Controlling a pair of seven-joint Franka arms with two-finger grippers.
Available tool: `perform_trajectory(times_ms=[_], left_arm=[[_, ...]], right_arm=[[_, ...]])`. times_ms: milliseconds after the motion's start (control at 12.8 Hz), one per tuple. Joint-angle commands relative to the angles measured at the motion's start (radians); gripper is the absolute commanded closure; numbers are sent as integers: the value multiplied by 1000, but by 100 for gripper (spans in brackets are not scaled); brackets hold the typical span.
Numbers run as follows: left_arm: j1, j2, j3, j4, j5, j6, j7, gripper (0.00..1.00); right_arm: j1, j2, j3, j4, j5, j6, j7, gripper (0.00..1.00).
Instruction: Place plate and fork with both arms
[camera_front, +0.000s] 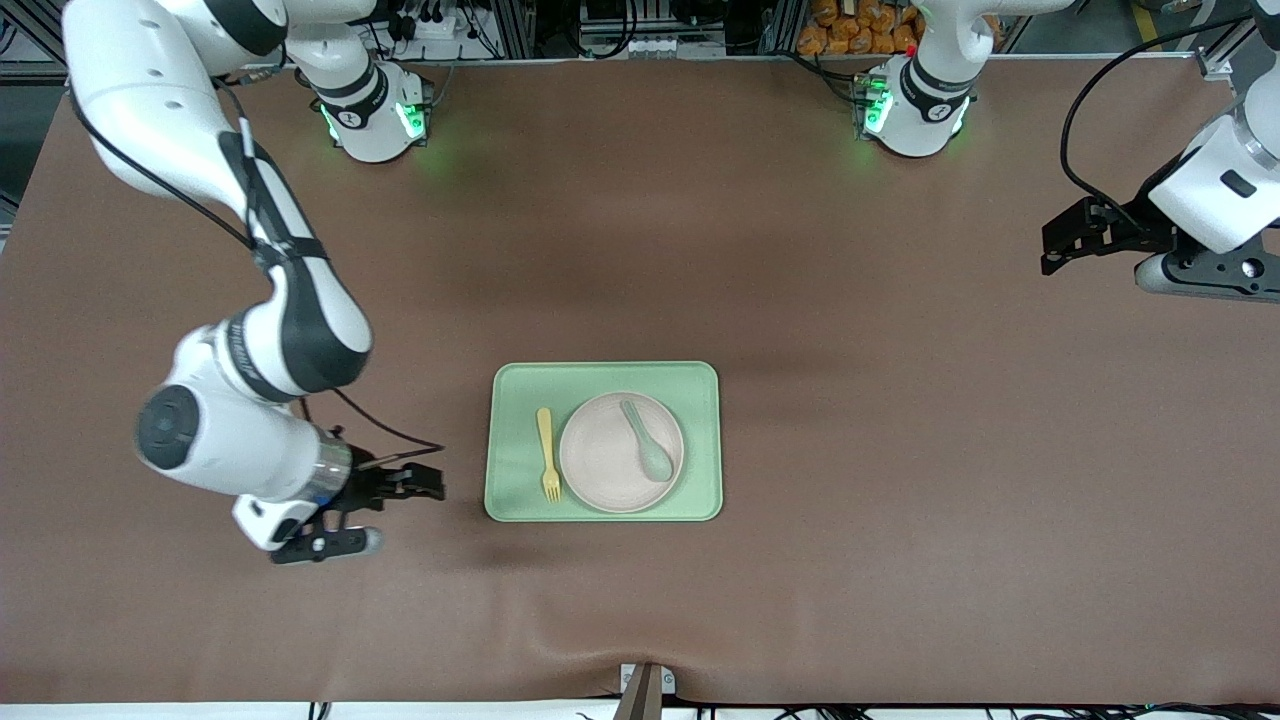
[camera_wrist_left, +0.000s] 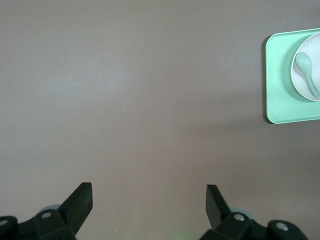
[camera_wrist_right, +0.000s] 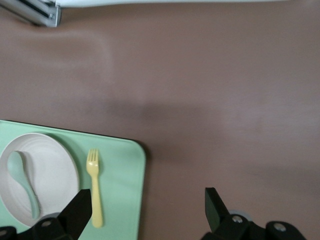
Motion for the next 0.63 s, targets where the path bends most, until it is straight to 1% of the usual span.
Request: perform_trajectory(times_ms=[0, 157, 313, 470, 549], left_arm=[[3, -10, 0, -1, -18, 3, 25, 0], [6, -10, 0, -1, -16, 1, 23, 0], [6, -10, 0, -1, -13, 0, 25, 0], [4, -10, 0, -1, -12, 0, 25, 0], [4, -10, 0, -1, -10, -2, 23, 0]], right_arm=[[-56, -122, 30, -20, -56, -121, -19, 0], [-55, -203, 1, -20, -65, -196, -48, 0], [-46, -288, -78, -20, -50, -290, -84, 0], [-38, -365, -160, -24, -35, -376, -188, 0], [-41, -404, -201, -32, 11, -411, -200, 0]])
